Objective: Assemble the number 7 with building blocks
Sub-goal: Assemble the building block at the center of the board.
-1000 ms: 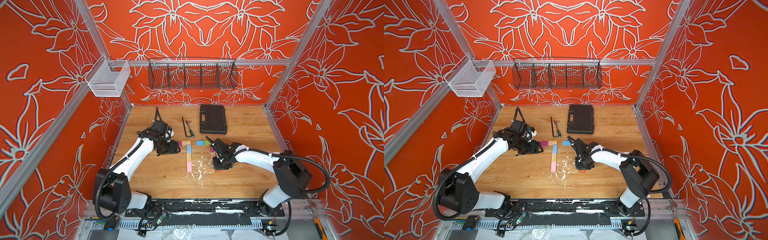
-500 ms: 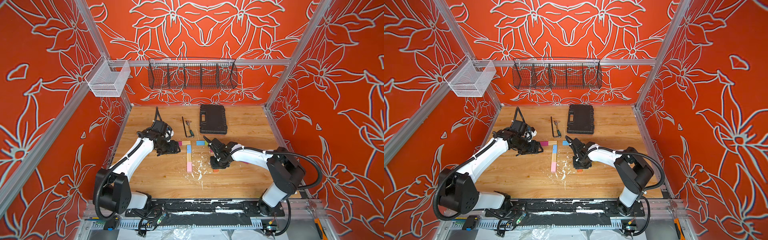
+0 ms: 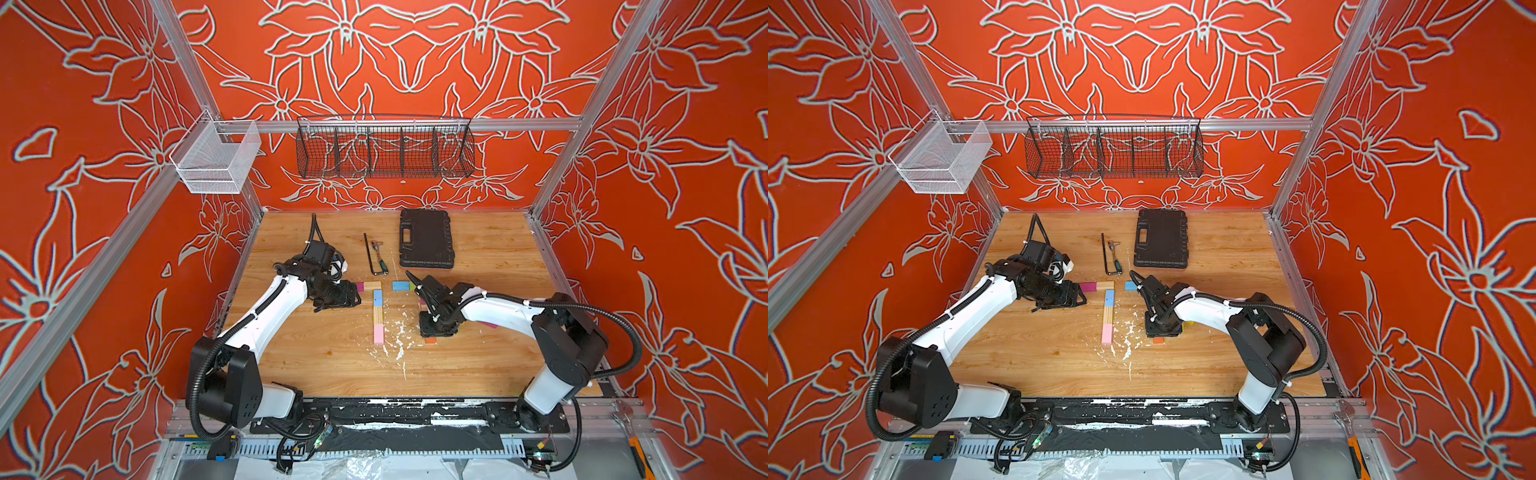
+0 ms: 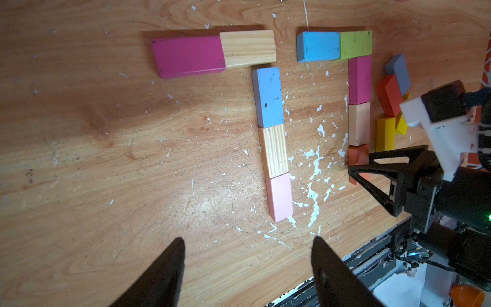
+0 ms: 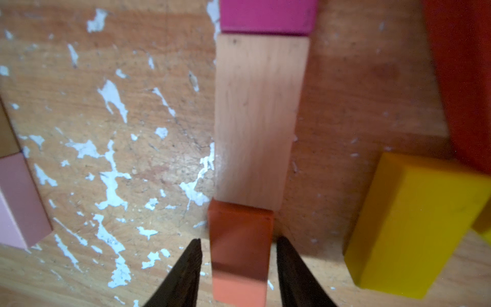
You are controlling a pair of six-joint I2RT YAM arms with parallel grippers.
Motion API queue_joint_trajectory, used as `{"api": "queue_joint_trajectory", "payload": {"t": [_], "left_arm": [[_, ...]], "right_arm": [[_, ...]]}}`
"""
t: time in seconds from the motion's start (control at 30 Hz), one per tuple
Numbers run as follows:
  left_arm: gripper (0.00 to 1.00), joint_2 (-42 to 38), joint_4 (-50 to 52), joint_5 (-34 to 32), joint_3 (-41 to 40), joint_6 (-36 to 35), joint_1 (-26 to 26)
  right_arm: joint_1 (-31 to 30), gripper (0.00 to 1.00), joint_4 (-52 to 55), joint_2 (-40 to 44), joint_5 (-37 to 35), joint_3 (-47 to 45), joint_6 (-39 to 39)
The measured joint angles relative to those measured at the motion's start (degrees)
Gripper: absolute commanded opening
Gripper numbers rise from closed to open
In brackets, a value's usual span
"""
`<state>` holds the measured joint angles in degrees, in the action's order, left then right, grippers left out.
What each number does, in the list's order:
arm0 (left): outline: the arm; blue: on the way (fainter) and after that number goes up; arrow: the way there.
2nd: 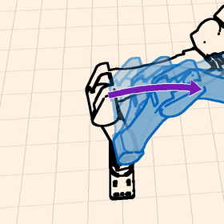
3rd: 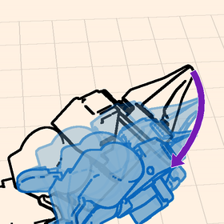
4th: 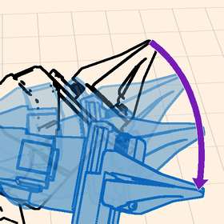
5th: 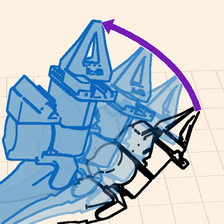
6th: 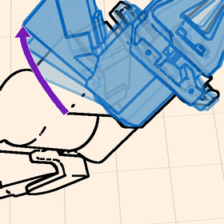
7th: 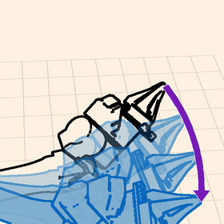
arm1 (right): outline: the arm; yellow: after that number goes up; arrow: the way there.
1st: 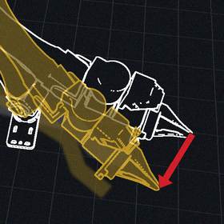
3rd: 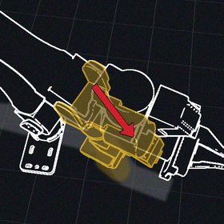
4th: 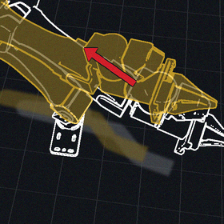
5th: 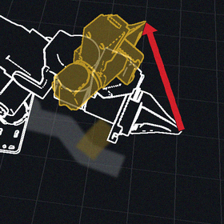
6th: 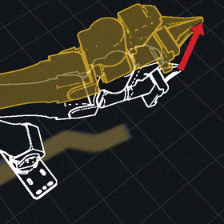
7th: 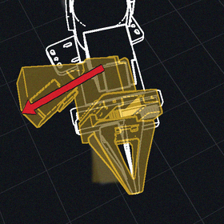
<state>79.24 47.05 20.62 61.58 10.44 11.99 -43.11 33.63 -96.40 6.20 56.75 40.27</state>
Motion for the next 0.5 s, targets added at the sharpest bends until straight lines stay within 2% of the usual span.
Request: {"api": "queue_joint_trajectory", "payload": {"t": [0.13,0.3,0.4,0.5], "left_arm": [[0.73,0.00,0.00,0.00,0.00,-0.02,0.00],[0.73,0.00,-0.02,-0.02,0.00,-0.02,0.00],[0.73,0.00,0.00,-0.02,0.00,-0.02,0.00],[0.73,0.00,0.00,-0.02,0.00,-0.02,0.00]], "right_arm": [[-0.02,0.66,-0.04,0.33,0.00,0.00,0.50],[0.00,0.70,0.44,2.84,-0.11,-0.02,0.92],[0.00,0.73,0.87,7.50,-1.07,0.02,1.07],[0.00,0.82,1.81,13.60,-2.84,0.90,0.98]]}}
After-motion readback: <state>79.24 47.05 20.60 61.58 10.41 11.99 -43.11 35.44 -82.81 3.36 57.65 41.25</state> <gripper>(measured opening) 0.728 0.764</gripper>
